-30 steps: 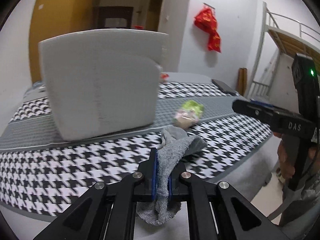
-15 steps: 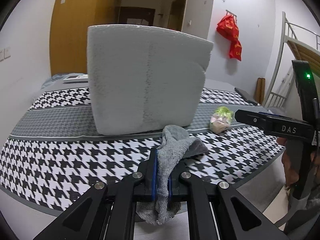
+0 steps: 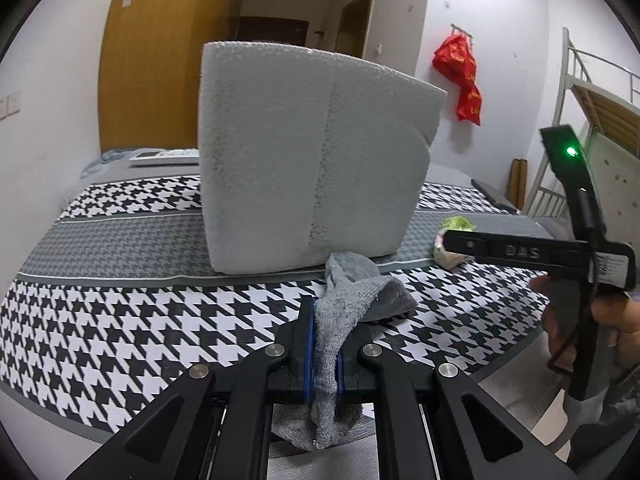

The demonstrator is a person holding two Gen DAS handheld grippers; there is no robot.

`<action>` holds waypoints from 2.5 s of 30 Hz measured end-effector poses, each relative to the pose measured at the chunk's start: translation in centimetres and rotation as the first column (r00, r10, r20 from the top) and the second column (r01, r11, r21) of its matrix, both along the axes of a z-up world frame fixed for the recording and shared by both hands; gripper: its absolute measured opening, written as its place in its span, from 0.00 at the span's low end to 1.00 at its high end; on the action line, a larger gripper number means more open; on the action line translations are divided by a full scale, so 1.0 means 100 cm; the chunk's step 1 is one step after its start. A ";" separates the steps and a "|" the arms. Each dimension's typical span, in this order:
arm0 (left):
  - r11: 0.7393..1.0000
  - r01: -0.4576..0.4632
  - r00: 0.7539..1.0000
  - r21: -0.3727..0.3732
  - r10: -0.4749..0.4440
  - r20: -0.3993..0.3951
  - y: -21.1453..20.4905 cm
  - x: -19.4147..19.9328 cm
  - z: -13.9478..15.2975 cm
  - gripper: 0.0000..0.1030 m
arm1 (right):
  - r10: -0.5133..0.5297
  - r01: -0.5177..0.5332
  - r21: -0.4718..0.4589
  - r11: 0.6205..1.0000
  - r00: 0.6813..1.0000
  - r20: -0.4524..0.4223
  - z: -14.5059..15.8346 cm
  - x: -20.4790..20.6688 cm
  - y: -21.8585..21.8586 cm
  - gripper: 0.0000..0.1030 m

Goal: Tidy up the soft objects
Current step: 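Lift the sock with the left tool while the right tool grasps the wrapped soap, then carry the sock with the left tool while the right tool carries the soap over the foam box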

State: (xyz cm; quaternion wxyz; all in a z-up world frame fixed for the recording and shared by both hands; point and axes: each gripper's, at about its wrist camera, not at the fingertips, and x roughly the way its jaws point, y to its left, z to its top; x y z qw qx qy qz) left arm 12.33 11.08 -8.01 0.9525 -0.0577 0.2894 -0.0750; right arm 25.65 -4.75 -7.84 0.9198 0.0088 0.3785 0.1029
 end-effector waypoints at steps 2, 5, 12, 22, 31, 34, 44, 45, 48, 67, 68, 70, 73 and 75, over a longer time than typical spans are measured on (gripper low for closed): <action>1.000 0.012 1.000 0.001 -0.012 -0.005 -0.001 0.002 -0.002 0.09 | -0.006 0.006 -0.002 1.000 1.000 -0.008 -0.002 0.001 0.002 0.96; 1.000 0.028 1.000 0.001 -0.028 -0.009 -0.004 0.003 -0.004 0.09 | -0.017 0.017 -0.024 1.000 1.000 -0.008 -0.004 0.002 0.007 0.95; 1.000 0.028 1.000 -0.005 -0.028 -0.014 -0.004 0.005 -0.006 0.09 | -0.050 0.046 -0.057 0.997 0.997 -0.066 -0.014 0.017 0.013 0.79; 0.999 0.041 0.999 -0.004 -0.041 -0.025 -0.009 0.015 -0.010 0.09 | -0.047 0.044 -0.036 0.998 0.995 -0.091 -0.017 0.020 -0.007 0.55; 0.998 0.064 0.997 -0.011 -0.064 -0.031 -0.022 0.025 -0.011 0.09 | -0.035 0.034 -0.014 0.999 0.998 -0.043 -0.009 0.001 -0.052 0.53; 0.997 0.076 0.997 -0.012 -0.076 -0.033 -0.028 0.026 -0.010 0.09 | -0.028 0.028 -0.004 1.000 0.999 -0.030 -0.007 -0.004 -0.057 0.53; 0.995 0.103 0.995 -0.003 -0.103 -0.009 -0.044 0.026 -0.004 0.09 | -0.001 0.001 0.015 1.000 1.000 0.010 0.002 -0.014 -0.066 0.53; 0.994 0.105 0.994 -0.002 -0.105 -0.004 -0.045 0.025 -0.002 0.09 | -0.001 0.000 0.016 1.000 1.000 0.013 0.003 -0.016 -0.067 0.53; 0.994 0.111 0.994 -0.007 -0.111 0.012 -0.045 0.022 0.003 0.09 | 0.001 -0.001 0.016 1.000 1.000 0.030 0.005 -0.020 -0.070 0.53; 0.996 0.086 0.992 -0.011 -0.085 0.098 -0.045 0.007 0.032 0.09 | 0.035 -0.040 0.034 0.999 0.991 0.129 0.031 -0.042 -0.076 0.53; 0.996 0.085 0.991 -0.015 -0.083 0.102 -0.045 0.007 0.034 0.09 | 0.039 -0.044 0.033 0.998 0.990 0.135 0.033 -0.043 -0.076 0.53; 0.996 0.084 0.991 -0.012 -0.082 0.109 -0.047 0.008 0.037 0.09 | 0.048 -0.053 0.033 0.998 0.989 0.143 0.035 -0.044 -0.074 0.53; 0.996 0.085 0.989 -0.006 -0.084 0.122 -0.050 0.007 0.041 0.09 | 0.060 -0.067 0.038 0.997 0.986 0.157 0.039 -0.046 -0.073 0.53; 0.996 0.090 0.988 -0.007 -0.089 0.126 -0.050 0.006 0.042 0.09 | 0.067 -0.073 0.037 0.997 0.984 0.163 0.041 -0.047 -0.071 0.53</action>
